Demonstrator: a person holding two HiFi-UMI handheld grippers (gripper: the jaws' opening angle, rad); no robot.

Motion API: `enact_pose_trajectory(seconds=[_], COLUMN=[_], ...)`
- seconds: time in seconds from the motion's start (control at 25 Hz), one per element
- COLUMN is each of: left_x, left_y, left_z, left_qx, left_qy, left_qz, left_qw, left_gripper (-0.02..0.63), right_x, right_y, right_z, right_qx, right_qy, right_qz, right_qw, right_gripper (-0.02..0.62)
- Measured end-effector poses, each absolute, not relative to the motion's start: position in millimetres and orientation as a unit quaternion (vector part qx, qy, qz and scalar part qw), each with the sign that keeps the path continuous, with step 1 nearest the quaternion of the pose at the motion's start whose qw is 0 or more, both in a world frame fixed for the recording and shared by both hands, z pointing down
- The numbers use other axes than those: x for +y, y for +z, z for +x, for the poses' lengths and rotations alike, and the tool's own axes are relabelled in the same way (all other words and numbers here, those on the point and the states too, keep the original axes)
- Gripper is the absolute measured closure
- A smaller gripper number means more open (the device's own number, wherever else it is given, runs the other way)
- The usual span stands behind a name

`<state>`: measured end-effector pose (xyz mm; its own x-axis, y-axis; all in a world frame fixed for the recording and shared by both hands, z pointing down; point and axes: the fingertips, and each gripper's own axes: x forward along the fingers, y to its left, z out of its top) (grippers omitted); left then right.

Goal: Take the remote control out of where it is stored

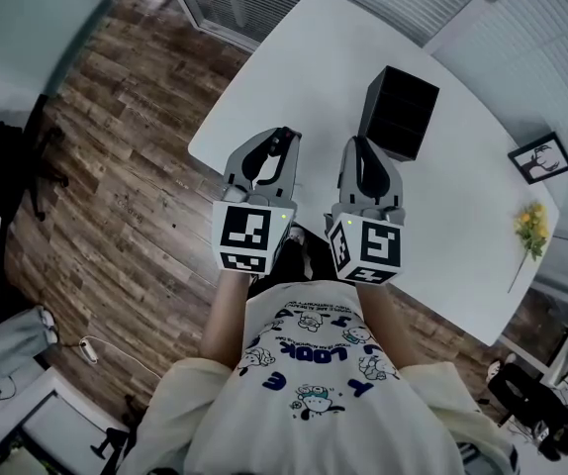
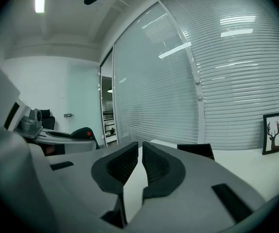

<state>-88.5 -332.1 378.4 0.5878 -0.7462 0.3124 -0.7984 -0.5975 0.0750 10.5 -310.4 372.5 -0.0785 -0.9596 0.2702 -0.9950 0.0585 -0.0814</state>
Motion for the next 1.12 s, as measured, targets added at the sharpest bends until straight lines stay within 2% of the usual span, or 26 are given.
enact_pose_trajectory(seconds=[1.12], left_x=[-323], left_y=[378], left_z=[-62], left_qx=[-0.423], left_qy=[0.132], left_qz=[0.892], left_qw=[0.090], left_gripper=[0.534], right_x=[-300], right_y=[372], right_z=[30], right_qx=[-0.719], right_qy=[0.121], right_qz=[0.681], right_qw=[0.067], right_gripper=[0.549])
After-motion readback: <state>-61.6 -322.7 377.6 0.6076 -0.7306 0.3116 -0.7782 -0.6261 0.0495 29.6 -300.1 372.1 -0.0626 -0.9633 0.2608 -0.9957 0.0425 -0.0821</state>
